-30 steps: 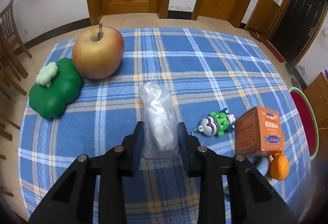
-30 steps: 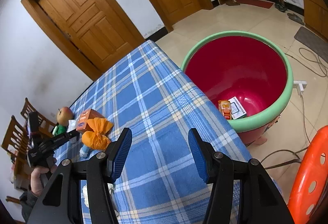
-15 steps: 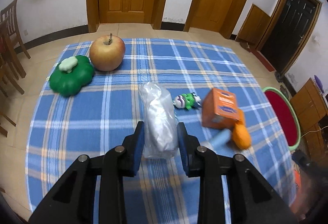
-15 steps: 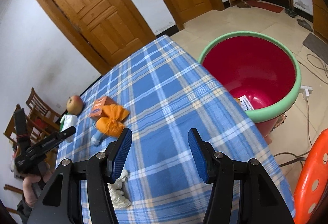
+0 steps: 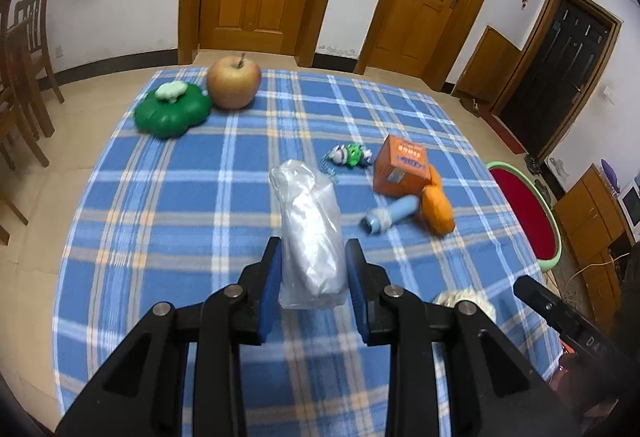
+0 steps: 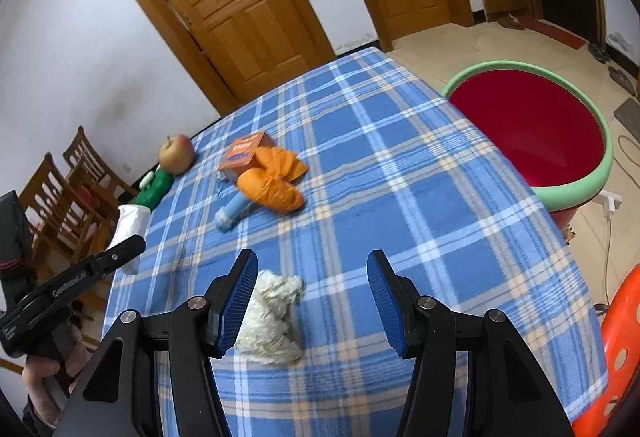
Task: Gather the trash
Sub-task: 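Grasp the clear plastic bag with the left tool while the right tool grasps the crumpled white paper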
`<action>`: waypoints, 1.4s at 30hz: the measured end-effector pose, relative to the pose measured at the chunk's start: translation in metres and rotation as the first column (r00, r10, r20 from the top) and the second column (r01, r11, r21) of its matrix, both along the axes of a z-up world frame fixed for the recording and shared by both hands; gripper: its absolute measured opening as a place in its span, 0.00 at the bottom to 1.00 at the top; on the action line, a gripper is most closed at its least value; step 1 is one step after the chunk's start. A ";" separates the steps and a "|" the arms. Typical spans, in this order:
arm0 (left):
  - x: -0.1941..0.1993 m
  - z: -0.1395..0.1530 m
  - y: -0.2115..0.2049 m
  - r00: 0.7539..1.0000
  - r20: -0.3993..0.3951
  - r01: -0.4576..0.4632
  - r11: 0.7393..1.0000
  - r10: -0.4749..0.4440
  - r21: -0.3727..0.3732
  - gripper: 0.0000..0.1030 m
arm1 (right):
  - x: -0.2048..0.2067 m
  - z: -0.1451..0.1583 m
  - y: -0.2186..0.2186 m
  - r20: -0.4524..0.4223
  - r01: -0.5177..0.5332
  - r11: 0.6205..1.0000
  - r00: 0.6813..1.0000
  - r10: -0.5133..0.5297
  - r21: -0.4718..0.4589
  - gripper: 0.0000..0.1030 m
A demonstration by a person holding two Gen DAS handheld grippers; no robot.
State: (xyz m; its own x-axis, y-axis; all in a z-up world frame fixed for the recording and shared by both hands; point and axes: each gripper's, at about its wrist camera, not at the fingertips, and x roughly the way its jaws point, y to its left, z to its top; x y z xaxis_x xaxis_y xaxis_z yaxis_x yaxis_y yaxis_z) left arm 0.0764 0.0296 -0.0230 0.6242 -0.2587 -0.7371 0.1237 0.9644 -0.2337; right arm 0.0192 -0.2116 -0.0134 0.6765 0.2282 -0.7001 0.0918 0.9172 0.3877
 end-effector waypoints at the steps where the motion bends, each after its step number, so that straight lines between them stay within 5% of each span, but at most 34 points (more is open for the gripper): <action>1: -0.003 -0.001 0.002 1.000 -0.005 -0.006 1.000 0.006 -0.003 0.30 | -0.001 -0.001 0.004 -0.003 -0.007 1.000 1.000 0.007 -0.007 0.57; 22: -0.028 -0.007 0.007 1.000 -0.015 -0.009 0.999 0.008 -0.036 0.30 | 0.003 -0.026 0.048 -0.059 -0.143 0.989 0.988 0.142 -0.023 0.56; 30: -0.028 -0.008 0.002 1.000 -0.014 0.006 0.999 -0.006 -0.034 0.30 | 0.002 -0.031 0.055 -0.048 -0.190 0.982 0.981 0.190 0.002 0.29; 42: -0.025 -0.001 -0.008 0.999 -0.005 0.033 0.999 -0.034 -0.029 0.30 | -0.008 -0.005 0.048 0.065 -0.169 0.985 0.983 0.172 -0.042 0.27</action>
State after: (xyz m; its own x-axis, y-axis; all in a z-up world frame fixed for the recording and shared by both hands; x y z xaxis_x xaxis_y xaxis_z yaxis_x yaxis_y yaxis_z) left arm 0.0517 0.0216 -0.0240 0.6105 -0.3004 -0.7328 0.1544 0.9527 -0.2619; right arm 0.0117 -0.1640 -0.0187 0.6762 0.3197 -0.6637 -0.0925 0.9307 0.3540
